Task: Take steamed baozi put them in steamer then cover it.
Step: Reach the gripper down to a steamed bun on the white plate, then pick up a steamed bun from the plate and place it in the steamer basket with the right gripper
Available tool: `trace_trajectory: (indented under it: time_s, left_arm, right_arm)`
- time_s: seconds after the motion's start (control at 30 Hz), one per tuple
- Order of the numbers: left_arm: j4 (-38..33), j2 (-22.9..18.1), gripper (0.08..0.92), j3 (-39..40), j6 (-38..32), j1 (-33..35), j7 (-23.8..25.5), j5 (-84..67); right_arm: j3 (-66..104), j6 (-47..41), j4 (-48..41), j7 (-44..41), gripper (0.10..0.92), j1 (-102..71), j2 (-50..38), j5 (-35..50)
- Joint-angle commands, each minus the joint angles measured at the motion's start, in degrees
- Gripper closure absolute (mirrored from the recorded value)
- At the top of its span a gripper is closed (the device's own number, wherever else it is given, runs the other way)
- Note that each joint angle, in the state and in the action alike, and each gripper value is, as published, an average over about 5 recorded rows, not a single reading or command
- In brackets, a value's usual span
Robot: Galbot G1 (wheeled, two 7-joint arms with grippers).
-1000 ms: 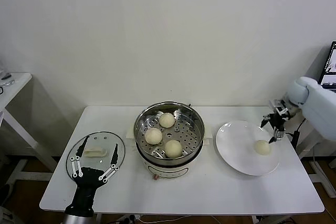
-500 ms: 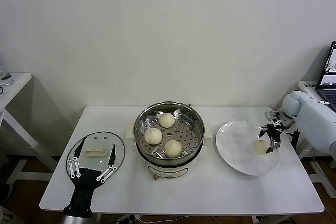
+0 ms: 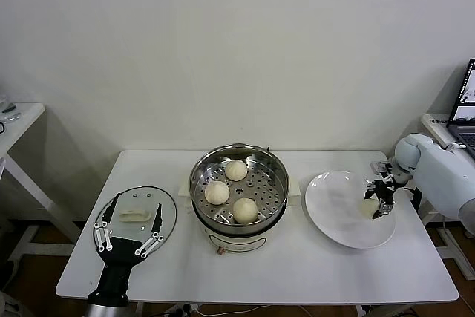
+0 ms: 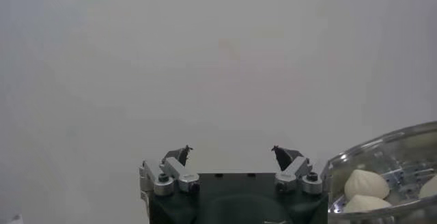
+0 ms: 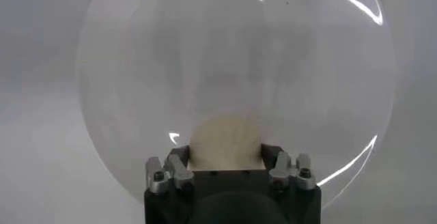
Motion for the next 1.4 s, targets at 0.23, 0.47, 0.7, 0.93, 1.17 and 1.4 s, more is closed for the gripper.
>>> trace_trajectory:
  time_s: [0.23, 0.47, 0.7, 0.93, 1.17, 1.4]
  left_arm:
    - [-0.3, 0.3, 0.177, 0.2, 0.1, -0.4, 0.0, -0.3]
    - [-0.5, 0.6, 0.177, 1.0, 0.1, -0.6, 0.0, -0.2]
    - [-0.8, 0.5, 0.177, 1.7, 0.1, -0.5, 0.0, 0.0]
    - [-1.0, 0.6, 0.177, 1.6, 0.0, -0.6, 0.0, -0.1]
    - [-0.9, 0.5, 0.177, 1.8, 0.0, -0.8, -0.1, -0.1]
    - [-1.0, 0.7, 0.177, 1.4, 0.0, -0.9, -0.2, -0.3]
  right_arm:
    - [-9.4, -3.4, 10.4, -8.8, 0.363, 15.9, -2.0, 7.6]
    - [-28.7, -11.5, 24.5, -10.6, 0.364, 36.4, 1.4, 27.7]
    - [-34.1, -16.2, 32.9, -7.2, 0.364, 42.8, 8.6, 39.4]
    - [-36.2, -18.0, 35.2, -3.7, 0.364, 42.2, 14.3, 41.5]
    - [-36.9, -18.4, 35.1, 0.1, 0.364, 38.5, 18.4, 40.6]
    - [-36.8, -18.2, 32.9, 0.9, 0.364, 34.2, 20.7, 35.7]
